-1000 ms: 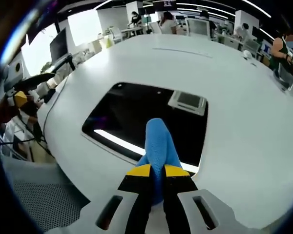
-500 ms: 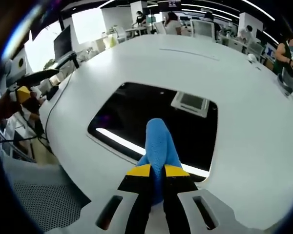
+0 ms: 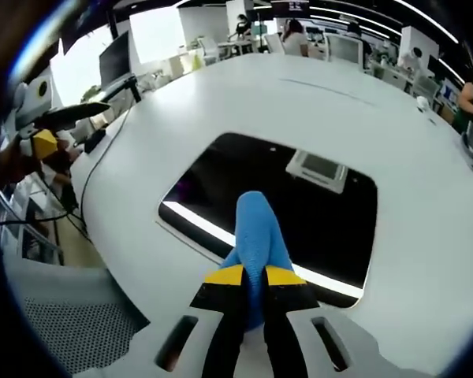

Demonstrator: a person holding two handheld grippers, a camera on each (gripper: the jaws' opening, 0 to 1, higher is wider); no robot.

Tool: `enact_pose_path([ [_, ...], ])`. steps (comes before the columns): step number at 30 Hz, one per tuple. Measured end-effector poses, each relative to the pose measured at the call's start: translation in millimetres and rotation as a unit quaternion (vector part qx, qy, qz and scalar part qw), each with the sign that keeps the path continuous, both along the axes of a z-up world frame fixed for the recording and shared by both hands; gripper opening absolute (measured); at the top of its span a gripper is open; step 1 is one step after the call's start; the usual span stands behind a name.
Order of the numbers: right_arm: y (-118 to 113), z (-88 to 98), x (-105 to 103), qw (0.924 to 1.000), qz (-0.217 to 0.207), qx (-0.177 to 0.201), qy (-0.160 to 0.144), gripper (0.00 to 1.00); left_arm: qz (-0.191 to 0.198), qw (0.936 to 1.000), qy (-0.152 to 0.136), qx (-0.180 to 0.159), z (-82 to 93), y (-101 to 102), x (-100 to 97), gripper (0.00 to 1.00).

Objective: Wipe the mirror surface with the cleaning cloth until all visible marks leave the cleaned area.

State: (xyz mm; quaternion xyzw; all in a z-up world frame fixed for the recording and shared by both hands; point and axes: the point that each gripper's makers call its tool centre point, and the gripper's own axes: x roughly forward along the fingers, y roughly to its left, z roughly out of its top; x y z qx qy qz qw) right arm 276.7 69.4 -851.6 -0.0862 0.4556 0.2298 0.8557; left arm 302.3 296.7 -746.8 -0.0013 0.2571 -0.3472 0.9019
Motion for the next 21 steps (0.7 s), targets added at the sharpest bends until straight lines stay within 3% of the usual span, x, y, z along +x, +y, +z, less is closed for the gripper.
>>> enact_pose_path([
  [21,30,-1.3,4,0.9994,0.028,0.02,0.01,0.03,0.004,1.0,0.001,-0.004,-0.9,7,2.5,1.0],
])
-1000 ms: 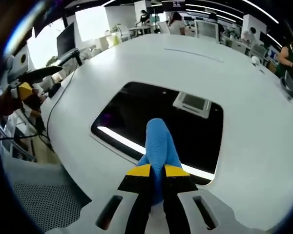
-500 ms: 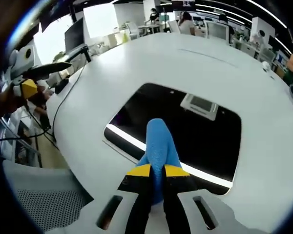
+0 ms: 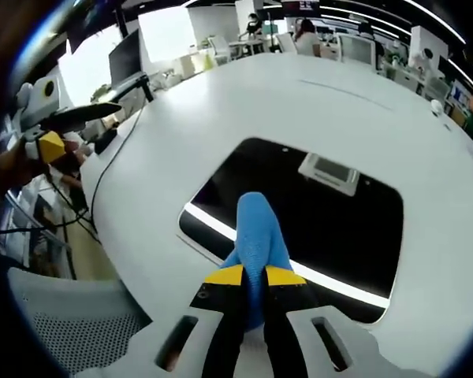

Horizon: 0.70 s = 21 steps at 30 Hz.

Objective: Wipe the mirror surface with the cleaning cloth until all visible marks leave the cleaned area.

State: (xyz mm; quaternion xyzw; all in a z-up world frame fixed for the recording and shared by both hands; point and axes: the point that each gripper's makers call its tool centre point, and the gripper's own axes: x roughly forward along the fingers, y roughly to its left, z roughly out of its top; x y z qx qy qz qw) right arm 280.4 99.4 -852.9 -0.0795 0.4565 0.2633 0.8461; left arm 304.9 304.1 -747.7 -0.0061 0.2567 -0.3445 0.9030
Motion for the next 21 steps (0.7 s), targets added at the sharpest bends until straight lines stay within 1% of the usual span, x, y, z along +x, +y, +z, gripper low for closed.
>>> enact_pose_path([
  [8,13,0.3,2,0.9997,0.023,0.005,-0.001,0.03,0.003,1.0,0.001,0.001,-1.0,5,-2.9,1.0],
  [15,29,1.7,4,0.9992,0.041,0.004,-0.001,0.03,0.007,1.0,0.002,0.001,-1.6,9,-4.0,1.0],
  [21,37,2.6,4,0.9987,0.05,0.006,-0.001,0.03,0.005,1.0,0.001,0.002,-0.8,7,-3.5,1.0],
])
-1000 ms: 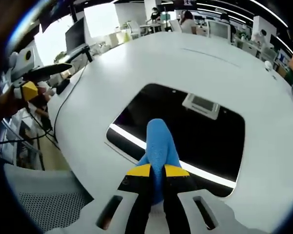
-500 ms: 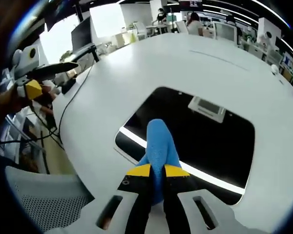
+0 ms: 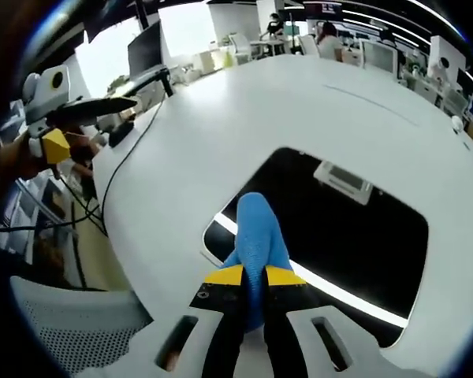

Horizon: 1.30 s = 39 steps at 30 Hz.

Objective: Wipe the mirror surface with the cleaning cloth until all visible marks leave the cleaned area.

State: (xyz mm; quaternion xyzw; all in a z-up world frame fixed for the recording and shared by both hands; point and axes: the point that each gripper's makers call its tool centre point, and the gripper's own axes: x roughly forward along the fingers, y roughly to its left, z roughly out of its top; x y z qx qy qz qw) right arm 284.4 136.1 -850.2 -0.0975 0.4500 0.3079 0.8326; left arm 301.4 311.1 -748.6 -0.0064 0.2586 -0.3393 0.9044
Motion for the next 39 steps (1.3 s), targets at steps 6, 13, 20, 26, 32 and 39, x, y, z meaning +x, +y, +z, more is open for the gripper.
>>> enact_pose_path([
  [6,7,-1.0,2,0.9999,0.01,0.0,0.001,0.03,-0.002,1.0,-0.004,-0.002,2.9,-4,1.9,1.0],
  [13,14,-0.3,1,0.9999,0.012,0.008,0.004,0.03,-0.002,1.0,-0.004,-0.003,2.6,-5,2.6,1.0],
  [20,22,-0.2,2,0.9997,0.018,0.012,0.003,0.03,-0.002,1.0,-0.006,-0.003,4.2,-5,2.8,1.0],
  [26,28,0.0,1,0.9995,0.026,0.019,0.003,0.03,-0.001,1.0,-0.006,-0.003,4.4,-4,2.7,1.0],
  [32,34,-0.3,1,0.9991,0.035,0.022,0.004,0.03,-0.001,1.0,-0.005,-0.001,3.9,-4,2.5,1.0],
  [39,35,-0.3,2,0.9989,0.041,0.023,0.006,0.03,0.0,1.0,-0.005,-0.001,3.9,-3,3.8,1.0],
])
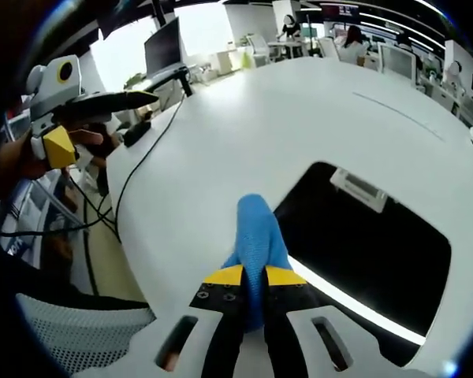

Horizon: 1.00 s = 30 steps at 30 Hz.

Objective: Wipe the mirror surface with the cleaning cloth until all visible marks leave the cleaned area.

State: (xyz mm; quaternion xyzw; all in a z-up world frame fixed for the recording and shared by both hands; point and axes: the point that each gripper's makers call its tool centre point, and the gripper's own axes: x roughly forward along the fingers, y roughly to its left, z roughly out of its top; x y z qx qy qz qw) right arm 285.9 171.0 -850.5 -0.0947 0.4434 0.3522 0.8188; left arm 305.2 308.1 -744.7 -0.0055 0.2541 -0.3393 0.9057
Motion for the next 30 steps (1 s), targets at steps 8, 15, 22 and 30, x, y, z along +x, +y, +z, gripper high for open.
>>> enact_pose_path([
  [8,-0.2,0.1,0.1,1.0,0.006,0.001,0.002,0.03,-0.001,1.0,-0.001,-0.001,0.7,-1.5,3.7,1.0],
  [15,-0.1,-0.5,0.0,0.9999,0.011,0.002,0.002,0.03,-0.001,1.0,0.001,0.002,-0.7,-1.1,2.9,1.0],
  [22,0.2,0.0,-0.5,0.9998,0.02,0.002,0.001,0.03,0.001,1.0,0.002,0.002,-1.2,0.9,3.0,1.0],
  [30,-0.5,0.0,0.5,0.9998,0.017,0.008,0.001,0.03,0.003,1.0,0.004,0.002,-2.9,1.5,3.9,1.0],
])
